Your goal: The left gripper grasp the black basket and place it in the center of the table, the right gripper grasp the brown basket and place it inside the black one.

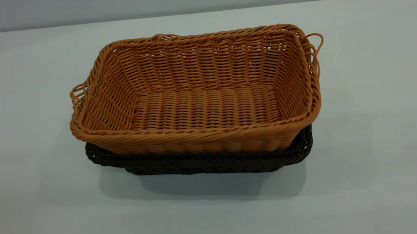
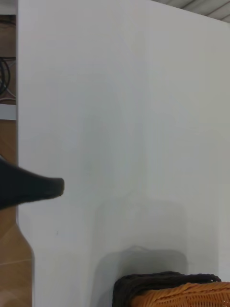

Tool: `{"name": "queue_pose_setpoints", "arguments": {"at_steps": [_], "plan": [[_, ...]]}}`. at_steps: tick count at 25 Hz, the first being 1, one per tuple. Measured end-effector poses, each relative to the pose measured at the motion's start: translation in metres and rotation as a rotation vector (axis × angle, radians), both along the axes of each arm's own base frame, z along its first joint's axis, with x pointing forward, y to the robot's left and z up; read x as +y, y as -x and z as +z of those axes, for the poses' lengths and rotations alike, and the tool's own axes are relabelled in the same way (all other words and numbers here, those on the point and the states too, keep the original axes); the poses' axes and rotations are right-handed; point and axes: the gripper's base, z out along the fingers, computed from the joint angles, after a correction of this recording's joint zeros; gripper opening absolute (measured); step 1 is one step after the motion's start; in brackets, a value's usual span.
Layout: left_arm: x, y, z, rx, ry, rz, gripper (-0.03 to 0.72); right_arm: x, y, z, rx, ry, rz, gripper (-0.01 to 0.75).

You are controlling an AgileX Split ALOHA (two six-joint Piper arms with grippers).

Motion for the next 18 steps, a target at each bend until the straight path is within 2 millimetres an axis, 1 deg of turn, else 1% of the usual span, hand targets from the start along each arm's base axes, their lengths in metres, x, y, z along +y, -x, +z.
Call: {"name": "queue_pose_setpoints", "arguments": {"at_steps": [7, 18], "plan": [[0.0, 0.0, 0.0, 0.0, 0.001, 0.001, 0.561, -0.0091, -0.001, -0.0016, 0.017, -0.044, -0.157, 0.575], [0.0, 0.0, 0.0, 0.0, 0.001, 0.001, 0.561, -0.0099, -0.001, -0.0016, 0.019, -0.057, -0.176, 0.575]]}}
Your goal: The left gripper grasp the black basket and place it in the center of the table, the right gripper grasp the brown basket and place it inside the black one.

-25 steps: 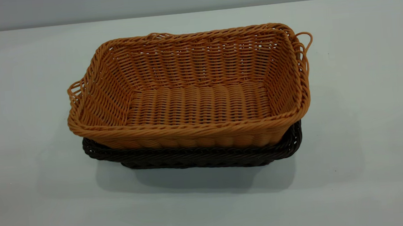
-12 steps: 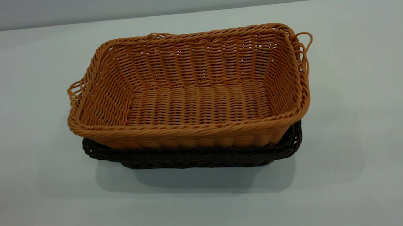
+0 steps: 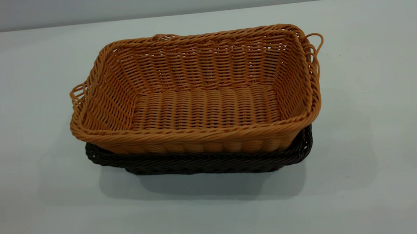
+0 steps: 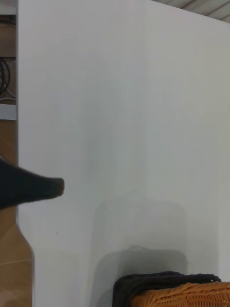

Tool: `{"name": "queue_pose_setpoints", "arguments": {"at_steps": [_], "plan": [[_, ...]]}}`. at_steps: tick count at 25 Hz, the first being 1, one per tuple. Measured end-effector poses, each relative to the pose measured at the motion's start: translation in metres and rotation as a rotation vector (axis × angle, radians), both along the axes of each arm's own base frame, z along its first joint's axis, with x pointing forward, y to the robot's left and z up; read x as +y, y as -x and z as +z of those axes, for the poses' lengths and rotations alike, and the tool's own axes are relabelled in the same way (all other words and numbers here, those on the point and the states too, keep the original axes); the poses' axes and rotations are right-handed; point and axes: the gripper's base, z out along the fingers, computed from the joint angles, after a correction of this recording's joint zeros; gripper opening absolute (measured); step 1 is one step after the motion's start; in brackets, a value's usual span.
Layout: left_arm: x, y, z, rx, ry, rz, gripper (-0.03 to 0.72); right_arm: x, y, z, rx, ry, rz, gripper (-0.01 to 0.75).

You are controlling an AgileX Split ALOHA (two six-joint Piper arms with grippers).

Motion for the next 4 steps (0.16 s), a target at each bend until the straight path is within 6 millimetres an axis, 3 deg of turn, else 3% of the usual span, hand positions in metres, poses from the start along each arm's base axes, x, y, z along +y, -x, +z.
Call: {"name": "queue_pose_setpoints", "arguments": {"at_steps": [4], "plan": [[0.0, 0.0, 0.0, 0.0, 0.0, 0.0, 0.561, 0.0, 0.0, 0.0, 0.0, -0.001, -0.001, 0.575]]}}
